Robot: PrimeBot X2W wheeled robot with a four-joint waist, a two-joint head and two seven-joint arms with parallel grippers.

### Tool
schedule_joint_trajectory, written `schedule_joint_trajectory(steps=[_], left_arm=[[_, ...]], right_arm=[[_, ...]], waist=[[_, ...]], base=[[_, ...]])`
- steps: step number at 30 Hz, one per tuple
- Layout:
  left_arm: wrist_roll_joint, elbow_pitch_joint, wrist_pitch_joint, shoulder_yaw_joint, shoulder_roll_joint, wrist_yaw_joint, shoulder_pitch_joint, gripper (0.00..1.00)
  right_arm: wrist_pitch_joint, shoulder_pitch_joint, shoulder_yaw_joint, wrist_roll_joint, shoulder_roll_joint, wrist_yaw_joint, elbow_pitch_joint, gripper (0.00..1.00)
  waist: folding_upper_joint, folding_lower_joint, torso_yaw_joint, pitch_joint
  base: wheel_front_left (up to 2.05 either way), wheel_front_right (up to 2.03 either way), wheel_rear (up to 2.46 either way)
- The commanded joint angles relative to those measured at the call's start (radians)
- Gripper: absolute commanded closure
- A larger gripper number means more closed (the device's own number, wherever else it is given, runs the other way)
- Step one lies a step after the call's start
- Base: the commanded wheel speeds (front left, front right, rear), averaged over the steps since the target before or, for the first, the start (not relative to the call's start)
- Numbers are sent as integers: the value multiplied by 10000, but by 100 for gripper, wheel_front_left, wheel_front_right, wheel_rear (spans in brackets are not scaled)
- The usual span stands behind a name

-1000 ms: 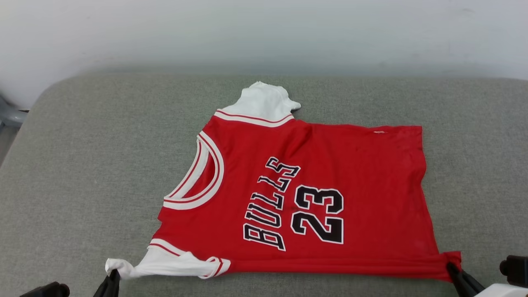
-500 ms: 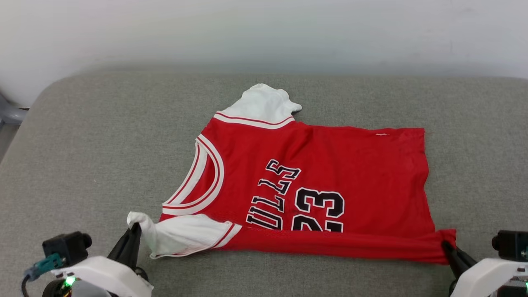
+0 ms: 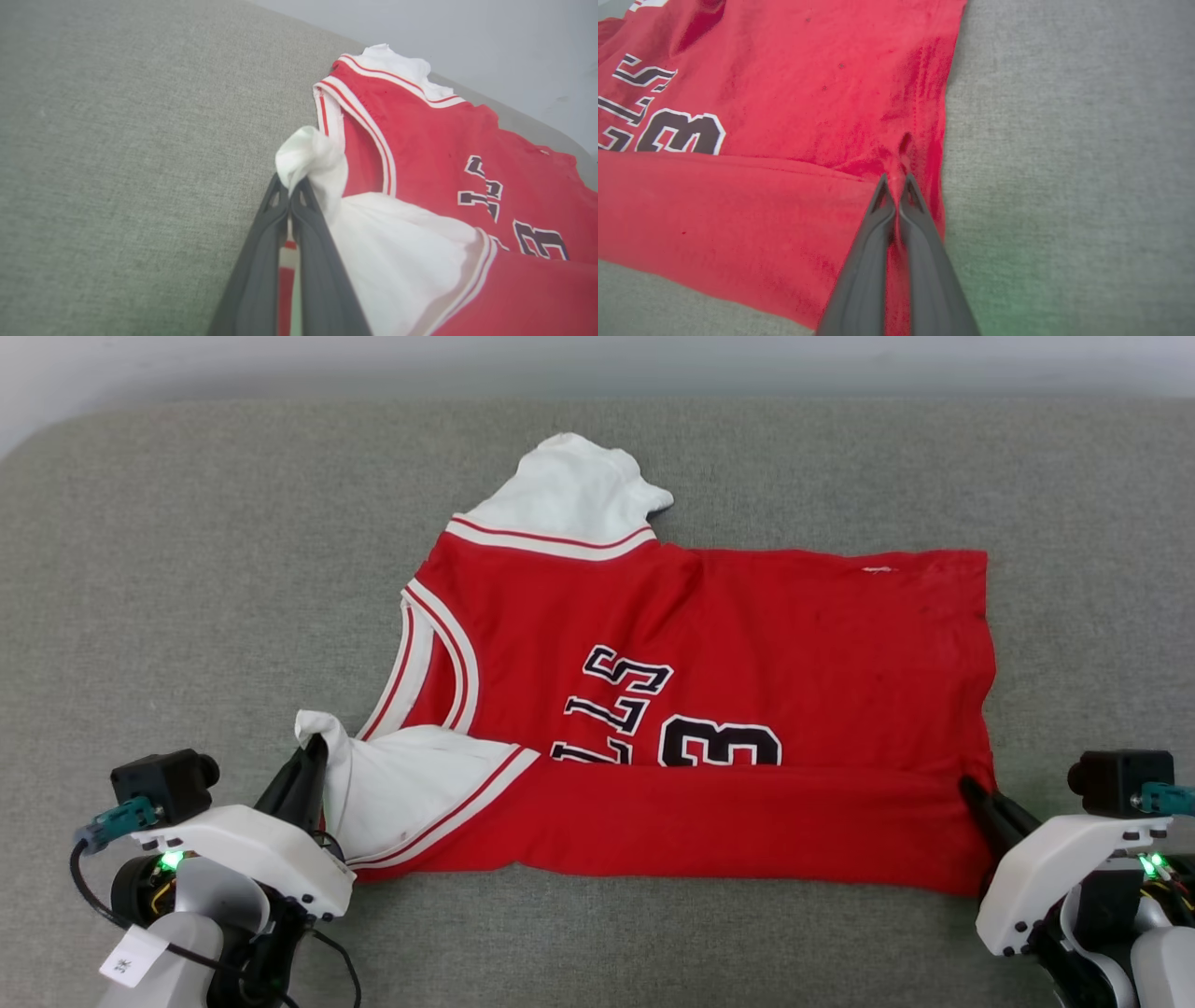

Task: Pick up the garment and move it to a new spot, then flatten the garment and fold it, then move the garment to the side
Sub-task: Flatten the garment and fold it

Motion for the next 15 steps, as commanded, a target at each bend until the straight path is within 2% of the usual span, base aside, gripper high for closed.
schedule_joint_trajectory(steps=[1, 9, 10, 11, 12, 13, 15], left_arm=[[-14, 116, -51, 7, -32, -63, -153, 100], [-265, 1231, 284, -335, -315, -421, -428, 100], [-298, 1350, 275, -326, -349, -424, -447, 81], [-326, 1444, 236, -300, -373, -412, -475, 51], [-356, 1548, 212, -266, -386, -369, -489, 4], [-335, 1636, 168, -244, -383, -345, -496, 0], [-380, 1757, 101, -157, -367, -300, -511, 0]], right_arm=[[-89, -206, 70, 54, -108, -16, 149, 100], [-875, -608, 726, 256, -411, -19, 1613, 100], [-966, -625, 777, 266, -442, -19, 1761, 100], [-1110, -636, 835, 229, -479, -19, 1863, 80], [-1245, -656, 893, 204, -507, -19, 1956, 56], [-1415, -679, 968, 224, -538, -19, 2031, 0], [-1935, -757, 1010, 311, -520, -17, 2046, 0]], waist=[[0, -2, -6, 191], [0, -2, 23, 293], [0, -2, 27, 246], [0, -2, 32, 197], [0, -2, 36, 137], [0, -2, 43, 59], [0, -2, 43, -97]], base=[[0, 0, 0], [0, 0, 0], [0, 0, 0], [0, 0, 0], [0, 0, 0], [0, 0, 0], [0, 0, 0]])
